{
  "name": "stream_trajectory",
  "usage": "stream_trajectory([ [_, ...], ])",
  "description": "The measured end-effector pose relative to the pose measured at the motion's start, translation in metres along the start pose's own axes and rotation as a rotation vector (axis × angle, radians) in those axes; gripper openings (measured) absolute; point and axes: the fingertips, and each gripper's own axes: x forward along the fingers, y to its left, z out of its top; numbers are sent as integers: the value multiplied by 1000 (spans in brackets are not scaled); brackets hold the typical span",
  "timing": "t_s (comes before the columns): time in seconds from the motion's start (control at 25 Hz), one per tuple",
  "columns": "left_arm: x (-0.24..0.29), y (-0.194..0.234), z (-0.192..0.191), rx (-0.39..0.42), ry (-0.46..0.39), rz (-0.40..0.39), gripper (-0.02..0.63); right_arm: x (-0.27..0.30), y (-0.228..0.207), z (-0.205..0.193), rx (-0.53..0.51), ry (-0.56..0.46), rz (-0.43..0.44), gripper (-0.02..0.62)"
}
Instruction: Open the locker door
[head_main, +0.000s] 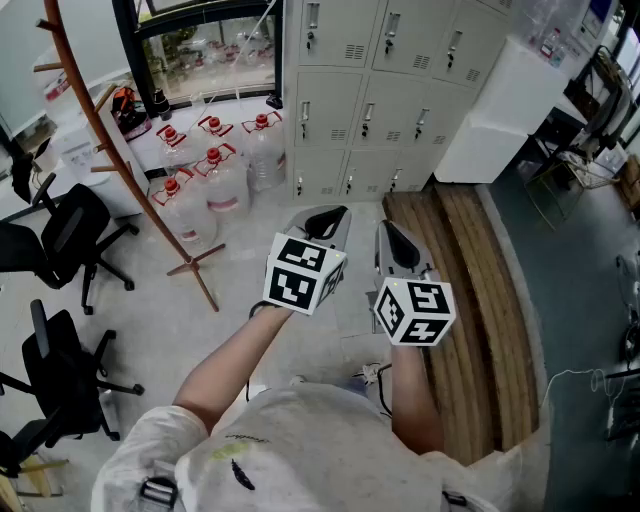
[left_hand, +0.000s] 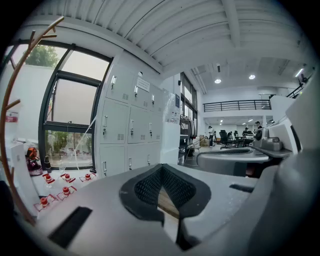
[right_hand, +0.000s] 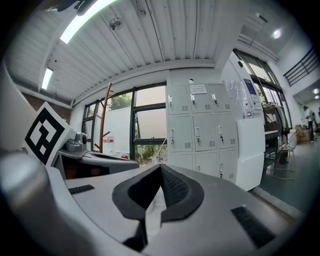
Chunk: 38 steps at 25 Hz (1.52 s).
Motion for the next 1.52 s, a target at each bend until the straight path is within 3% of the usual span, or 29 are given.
stream_trajectory([
  [0.92, 25, 17, -4, -27, 27, -14, 6, 22, -23, -6, 46, 5, -23, 3],
  [1.16, 60, 20, 1, -22, 33, -9, 6, 42, -47, -5, 50, -6, -7, 3],
  [1.52, 145, 17, 21, -1, 35, 17, 6, 89, -121, -1, 52, -3, 15, 3],
])
